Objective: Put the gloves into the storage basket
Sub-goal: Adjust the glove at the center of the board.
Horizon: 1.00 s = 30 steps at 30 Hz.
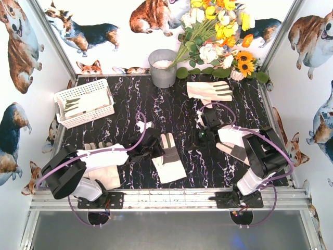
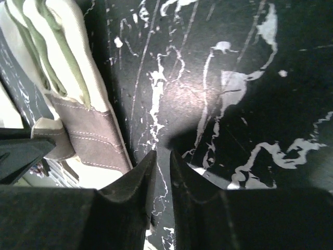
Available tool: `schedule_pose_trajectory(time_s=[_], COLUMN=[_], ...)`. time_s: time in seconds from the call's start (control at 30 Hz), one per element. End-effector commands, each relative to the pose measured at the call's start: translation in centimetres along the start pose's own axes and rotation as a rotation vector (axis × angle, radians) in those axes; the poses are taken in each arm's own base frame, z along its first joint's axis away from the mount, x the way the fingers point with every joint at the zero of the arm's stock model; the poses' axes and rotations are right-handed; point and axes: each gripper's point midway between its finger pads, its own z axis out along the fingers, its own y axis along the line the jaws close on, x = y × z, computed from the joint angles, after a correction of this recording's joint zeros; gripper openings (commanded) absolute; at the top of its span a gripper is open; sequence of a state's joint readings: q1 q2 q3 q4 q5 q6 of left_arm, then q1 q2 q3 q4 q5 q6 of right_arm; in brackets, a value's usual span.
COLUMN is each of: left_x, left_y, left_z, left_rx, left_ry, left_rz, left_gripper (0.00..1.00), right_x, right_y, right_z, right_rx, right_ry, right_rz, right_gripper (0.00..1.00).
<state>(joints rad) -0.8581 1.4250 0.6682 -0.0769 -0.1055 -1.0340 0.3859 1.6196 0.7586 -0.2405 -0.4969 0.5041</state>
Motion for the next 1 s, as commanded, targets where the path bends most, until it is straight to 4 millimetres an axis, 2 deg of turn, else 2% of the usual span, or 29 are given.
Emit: schedule_pose_trajectory(time_s=[0.0, 0.23, 0.43, 0.53, 0.6, 0.7, 0.83, 0.97], left_x=[-0.2, -0.1, -0.2, -0.2, -0.3, -0.6, -0.9, 0.1], left_y=[-0.5, -0.7, -0.7, -0.8, -0.8, -0.5, 0.8, 3.0], left_z=[-0.5, -0.6, -0.7, -0.8, -0.8, -1.3, -2.6, -3.7], left_rx=[0.033, 0.045, 0.05, 0.053, 0.055, 0.041, -0.001, -0.059], left_ry=[-0.021, -0.019, -0.022, -0.024, -0.027, -0.04, -0.064, -0.043], left_rz=[-0.004, 0.005, 0.007, 0.007, 0.009, 0.013, 0.016, 0.018], left_gripper=[0.04, 0.0, 0.0, 0.0, 0.0, 0.0, 0.0, 0.0], right_x=[-0.9, -1.2, -0.6, -0.3, -0.2, -0.2, -0.5, -0.4], right_y=[2.8, 4.9, 6.0, 5.8, 5.2, 3.8, 1.5, -0.4], right_z=[0.2, 2.0, 3.9, 4.6, 4.9, 4.8, 4.1, 3.5], right_rx=[-0.12, -0.165, -0.162, -0.132, -0.093, -0.011, 0.123, 0.221], right_ry=[-0.022, 0.007, 0.044, 0.055, 0.051, 0.033, -0.002, -0.008], right_rz=[-0.043, -0.056, -0.084, -0.09, -0.088, -0.085, -0.097, -0.109], right_gripper=[0.24, 0.35, 0.37, 0.36, 0.27, 0.0, 0.0, 0.0])
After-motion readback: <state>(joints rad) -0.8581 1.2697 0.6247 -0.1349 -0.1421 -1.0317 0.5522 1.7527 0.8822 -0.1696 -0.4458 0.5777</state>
